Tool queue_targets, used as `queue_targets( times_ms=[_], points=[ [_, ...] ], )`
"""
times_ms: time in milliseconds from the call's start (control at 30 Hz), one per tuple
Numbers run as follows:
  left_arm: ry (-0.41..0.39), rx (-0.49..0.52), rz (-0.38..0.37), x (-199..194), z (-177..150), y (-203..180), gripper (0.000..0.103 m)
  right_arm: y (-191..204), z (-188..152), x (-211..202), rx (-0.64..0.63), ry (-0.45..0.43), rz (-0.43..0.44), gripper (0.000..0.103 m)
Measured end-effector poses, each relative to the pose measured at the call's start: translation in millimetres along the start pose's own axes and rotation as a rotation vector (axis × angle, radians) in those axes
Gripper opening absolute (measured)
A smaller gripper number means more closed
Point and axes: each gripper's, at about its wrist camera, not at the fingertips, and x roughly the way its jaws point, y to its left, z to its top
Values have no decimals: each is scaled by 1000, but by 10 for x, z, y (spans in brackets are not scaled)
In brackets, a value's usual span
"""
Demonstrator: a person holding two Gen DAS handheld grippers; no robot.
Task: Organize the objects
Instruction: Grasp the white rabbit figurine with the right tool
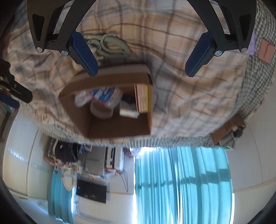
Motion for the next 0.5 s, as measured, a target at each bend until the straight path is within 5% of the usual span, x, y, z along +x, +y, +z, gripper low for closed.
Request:
queue_targets(
  times_ms=[167,500],
  points=[
    [64,18,18,382,-223,-63,103,-15,-379,521,22,158,11,103],
    [138,-10,13,629,-414,88,103,324,-510,981,-48,343,91,102]
  ],
)
